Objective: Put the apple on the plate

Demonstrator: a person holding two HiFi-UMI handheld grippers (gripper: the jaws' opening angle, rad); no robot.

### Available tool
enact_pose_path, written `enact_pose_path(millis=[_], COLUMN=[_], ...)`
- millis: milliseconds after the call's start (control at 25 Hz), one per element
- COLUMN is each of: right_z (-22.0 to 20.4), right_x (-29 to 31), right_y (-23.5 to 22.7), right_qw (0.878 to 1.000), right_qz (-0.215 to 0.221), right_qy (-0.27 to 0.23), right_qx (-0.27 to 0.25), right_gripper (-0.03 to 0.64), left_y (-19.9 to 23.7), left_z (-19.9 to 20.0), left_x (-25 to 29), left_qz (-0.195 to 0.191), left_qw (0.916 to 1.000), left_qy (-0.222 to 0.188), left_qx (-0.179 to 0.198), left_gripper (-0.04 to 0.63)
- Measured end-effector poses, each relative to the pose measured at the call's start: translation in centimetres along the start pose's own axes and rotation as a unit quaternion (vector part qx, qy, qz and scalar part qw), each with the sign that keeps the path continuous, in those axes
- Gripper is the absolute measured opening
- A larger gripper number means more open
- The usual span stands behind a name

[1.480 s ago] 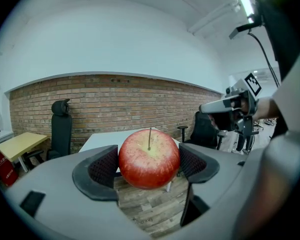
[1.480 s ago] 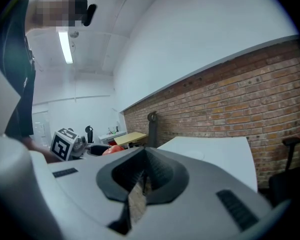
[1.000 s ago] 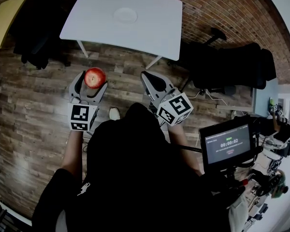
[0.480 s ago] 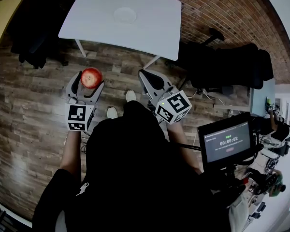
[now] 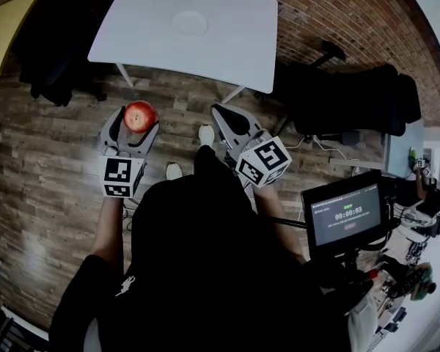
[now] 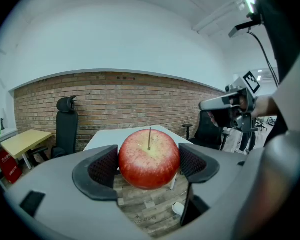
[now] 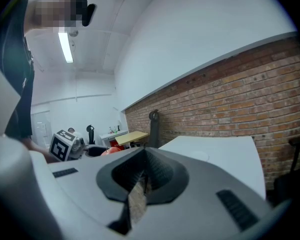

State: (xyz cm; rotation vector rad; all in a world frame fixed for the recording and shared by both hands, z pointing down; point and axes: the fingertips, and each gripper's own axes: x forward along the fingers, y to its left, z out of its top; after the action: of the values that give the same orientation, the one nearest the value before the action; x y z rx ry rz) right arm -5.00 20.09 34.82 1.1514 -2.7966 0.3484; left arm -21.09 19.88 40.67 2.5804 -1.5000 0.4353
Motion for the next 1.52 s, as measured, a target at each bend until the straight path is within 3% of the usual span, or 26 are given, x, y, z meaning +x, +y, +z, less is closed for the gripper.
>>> enact_pose_path(millis=[240, 680, 1000, 1360, 1520], right_z=[0.1, 1.1, 2.4, 4.5, 4.8], right_x=[0.6, 5.8, 7.2, 10.1, 10.4], right_y=[-0.7, -13.2, -13.1, -24.5, -25.3], right_qw=[1.0, 0.999, 0.999, 0.997, 0.997], right_qz=[0.006, 0.022, 0.049, 0.059, 0.059], right_qy=[0.0, 0.02, 0.012, 0.027, 0.025], right_qx=[0.001, 0.03, 0.013, 0.035, 0.035], right_gripper=[0.003, 0.003, 0.003, 0.003, 0.003], left_y=[-0.1, 1.0, 1.8, 1.6, 1.5], left_z=[0.4, 3.3, 4.3, 7.7, 8.3], left_x=[0.7, 13.7, 13.7, 24.5, 25.5], left_qz=[0.001, 0.005, 0.027, 0.029, 0.028], left_qw=[1.0, 0.9996, 0.9995, 0.9985, 0.9986], left_qy=[0.002, 0.029, 0.015, 0.046, 0.045], left_qx=[0.005, -0.004, -0.003, -0.009, -0.008], left_gripper=[0.385, 0.385, 0.385, 0.385, 0.385])
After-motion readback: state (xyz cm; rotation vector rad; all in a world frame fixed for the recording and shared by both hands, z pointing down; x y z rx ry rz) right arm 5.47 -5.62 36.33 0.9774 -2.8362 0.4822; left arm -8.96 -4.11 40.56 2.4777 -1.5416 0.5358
